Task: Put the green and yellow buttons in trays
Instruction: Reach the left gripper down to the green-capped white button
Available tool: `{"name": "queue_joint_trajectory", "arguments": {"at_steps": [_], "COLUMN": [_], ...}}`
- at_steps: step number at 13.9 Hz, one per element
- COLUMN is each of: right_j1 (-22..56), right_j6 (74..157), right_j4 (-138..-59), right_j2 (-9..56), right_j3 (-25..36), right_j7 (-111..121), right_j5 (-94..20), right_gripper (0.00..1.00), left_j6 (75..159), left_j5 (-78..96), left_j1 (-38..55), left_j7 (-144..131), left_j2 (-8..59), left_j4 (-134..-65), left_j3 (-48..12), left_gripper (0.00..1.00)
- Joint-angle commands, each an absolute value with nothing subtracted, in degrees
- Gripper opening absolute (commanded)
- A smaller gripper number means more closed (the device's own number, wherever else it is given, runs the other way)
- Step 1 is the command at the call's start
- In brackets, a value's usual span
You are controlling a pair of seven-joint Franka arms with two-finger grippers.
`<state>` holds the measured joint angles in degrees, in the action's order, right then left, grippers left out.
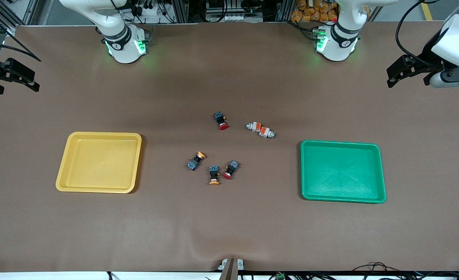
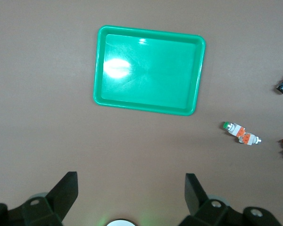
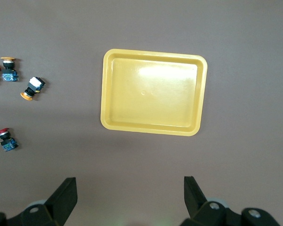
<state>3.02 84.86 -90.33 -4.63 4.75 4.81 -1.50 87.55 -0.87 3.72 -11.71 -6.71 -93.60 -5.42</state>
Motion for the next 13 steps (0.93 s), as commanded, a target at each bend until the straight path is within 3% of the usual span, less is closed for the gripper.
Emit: {"name": "queue_joint_trajectory", "arguments": {"at_steps": [1,4,8,13], "right_j1": [2.9,3.0,3.1,2.8], "right_j6": [85.4,84.9,84.9,84.8], "right_j4": [-90.2,-88.2,-88.3,-88.6], "right_j2": [-5.4,-4.1,-4.1,-4.1], "right_j3": [4.9,4.9,4.9,4.9], "right_j7": [5.2,5.1,5.1,5.0], "right_j5": [-1.1,-1.1,-1.1,-1.1], "right_gripper": [1.0,1.0,1.0,1.0], "left_j6": [86.3,86.3,86.3,88.2], "left_j5": [-0.8,-0.9,-5.4,-3.2], "left_j1": [3.4,3.6,6.6,9.8], "left_j7": [-10.9,-11.0,-11.5,-23.9], "left_j2": [-6.2,-5.4,2.1,9.9], "left_j4": [-92.4,-92.2,-87.0,-88.7], "left_j3": [-5.4,-5.5,-8.5,-11.9], "left_gripper": [1.0,1.0,1.0,1.0]}}
